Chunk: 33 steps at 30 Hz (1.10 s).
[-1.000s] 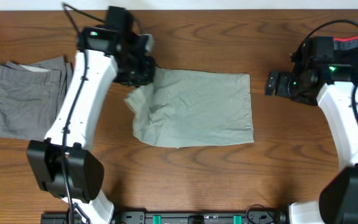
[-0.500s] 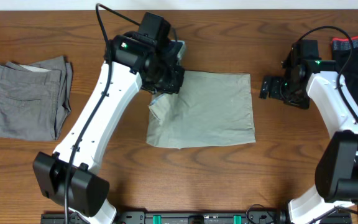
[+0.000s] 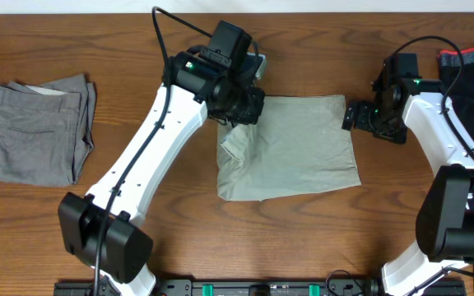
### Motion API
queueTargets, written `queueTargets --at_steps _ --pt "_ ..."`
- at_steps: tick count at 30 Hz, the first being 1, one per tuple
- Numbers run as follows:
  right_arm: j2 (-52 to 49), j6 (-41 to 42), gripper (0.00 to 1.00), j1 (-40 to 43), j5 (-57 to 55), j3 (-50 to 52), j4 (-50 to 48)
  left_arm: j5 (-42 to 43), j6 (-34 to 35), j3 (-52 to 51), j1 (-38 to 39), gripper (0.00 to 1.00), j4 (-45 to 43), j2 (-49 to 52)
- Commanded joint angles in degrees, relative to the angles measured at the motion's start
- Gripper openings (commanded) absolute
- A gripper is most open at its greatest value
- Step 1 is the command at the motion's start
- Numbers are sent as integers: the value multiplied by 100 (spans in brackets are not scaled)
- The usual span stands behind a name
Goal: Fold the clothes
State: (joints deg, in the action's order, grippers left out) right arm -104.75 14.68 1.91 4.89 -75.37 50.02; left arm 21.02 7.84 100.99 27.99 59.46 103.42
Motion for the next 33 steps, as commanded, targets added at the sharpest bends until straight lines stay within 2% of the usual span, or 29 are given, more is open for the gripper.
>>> queueTargets --at_steps 1,6,11,16,20,24,29,33 --pt "-28 74 96 50 -44 -66 0 -70 90 127 -33 6 -20 -26" --pt "-28 72 97 81 -44 -66 33 -918 90 127 -400 6 352 -177" --pt "-28 72 97 79 -39 -66 37 -914 81 127 -1115 6 699 -315" --pt "-28 72 97 79 -37 -66 72 -914 -348 188 -1770 6 966 -367" --pt "-28 72 97 79 -37 -66 118 -1001 -442 442 -2173 6 1231 -367" --pt "-28 72 97 74 -37 -66 162 -1117 -590 815 -2422 6 1558 -367" --pt "-28 72 97 70 -37 -66 164 -1912 -590 1213 -2448 6 1882 -367" --pt "-28 72 97 70 -37 -66 164 -2098 -584 1373 -2448 6 1969 -367"
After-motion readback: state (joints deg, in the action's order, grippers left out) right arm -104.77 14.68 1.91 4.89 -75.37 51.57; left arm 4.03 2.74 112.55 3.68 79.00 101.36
